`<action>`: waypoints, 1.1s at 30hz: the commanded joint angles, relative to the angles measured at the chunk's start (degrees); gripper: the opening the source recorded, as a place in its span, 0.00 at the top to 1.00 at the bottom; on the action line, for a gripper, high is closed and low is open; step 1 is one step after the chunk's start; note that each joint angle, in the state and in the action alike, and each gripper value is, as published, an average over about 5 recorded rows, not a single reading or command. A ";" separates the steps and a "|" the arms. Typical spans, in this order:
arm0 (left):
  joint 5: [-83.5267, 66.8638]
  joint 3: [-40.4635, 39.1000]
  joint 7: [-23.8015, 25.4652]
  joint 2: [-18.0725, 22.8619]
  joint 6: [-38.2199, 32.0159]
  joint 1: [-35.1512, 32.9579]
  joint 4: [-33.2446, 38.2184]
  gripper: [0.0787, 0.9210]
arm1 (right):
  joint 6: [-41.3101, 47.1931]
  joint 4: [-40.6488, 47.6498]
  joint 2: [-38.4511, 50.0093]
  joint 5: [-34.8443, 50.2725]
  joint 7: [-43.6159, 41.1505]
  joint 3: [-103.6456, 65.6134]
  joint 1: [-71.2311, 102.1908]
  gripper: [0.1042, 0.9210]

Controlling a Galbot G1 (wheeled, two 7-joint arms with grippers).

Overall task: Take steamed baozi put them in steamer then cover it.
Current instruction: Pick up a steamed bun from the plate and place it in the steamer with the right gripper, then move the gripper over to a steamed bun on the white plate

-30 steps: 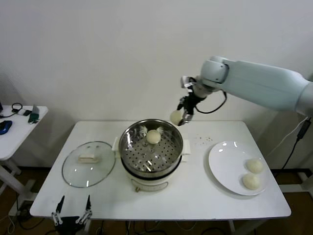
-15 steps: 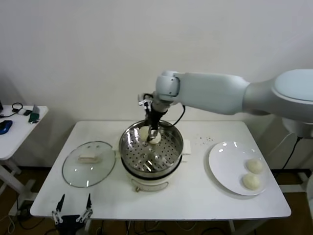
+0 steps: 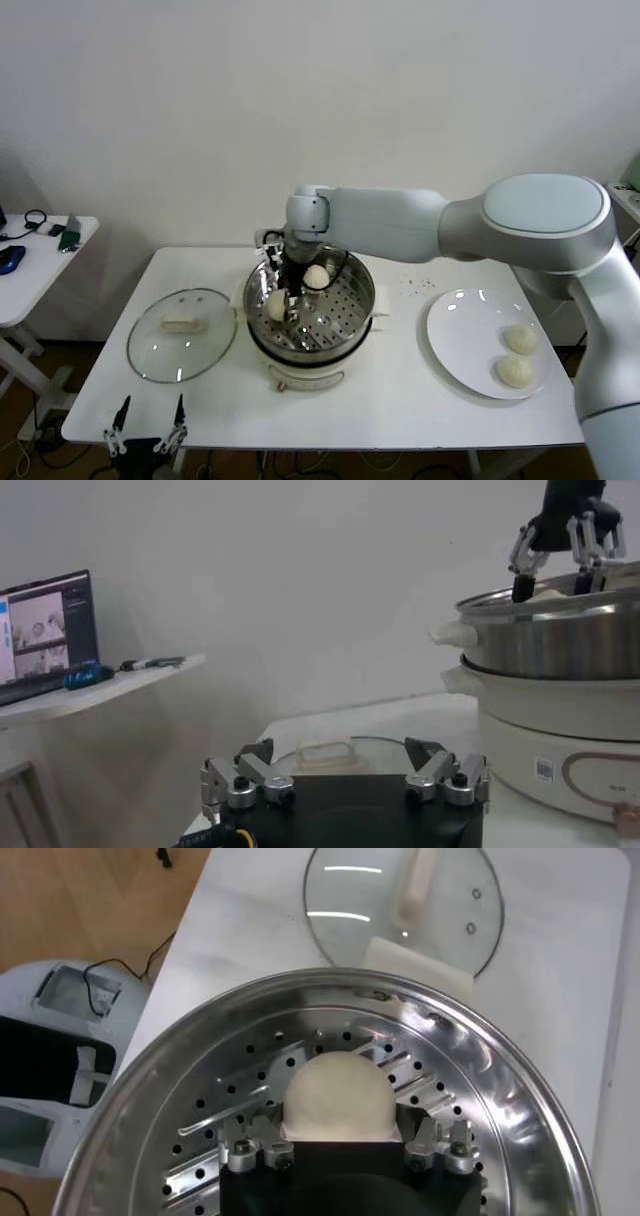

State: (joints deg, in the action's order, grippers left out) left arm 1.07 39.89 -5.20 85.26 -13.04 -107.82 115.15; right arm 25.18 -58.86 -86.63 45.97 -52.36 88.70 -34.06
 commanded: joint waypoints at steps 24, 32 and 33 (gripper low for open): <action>0.16 -0.13 0.02 -0.11 0.67 0.65 -0.07 0.12 | -6.77 -16.82 24.45 2.44 -7.79 2.28 -17.42 0.12; 0.28 -0.41 0.07 -0.02 0.57 1.11 -0.50 0.12 | -7.86 -24.78 40.60 -6.58 -8.74 5.71 -18.23 0.12; 0.31 -0.42 0.08 0.01 0.55 1.05 -0.47 0.12 | -8.52 -25.20 42.57 -10.13 -9.10 5.88 -17.47 0.12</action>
State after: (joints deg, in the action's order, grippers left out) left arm 1.33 39.49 -5.15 85.23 -12.43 -106.74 114.76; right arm 19.22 -75.00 -62.34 44.95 -59.44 91.71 -47.78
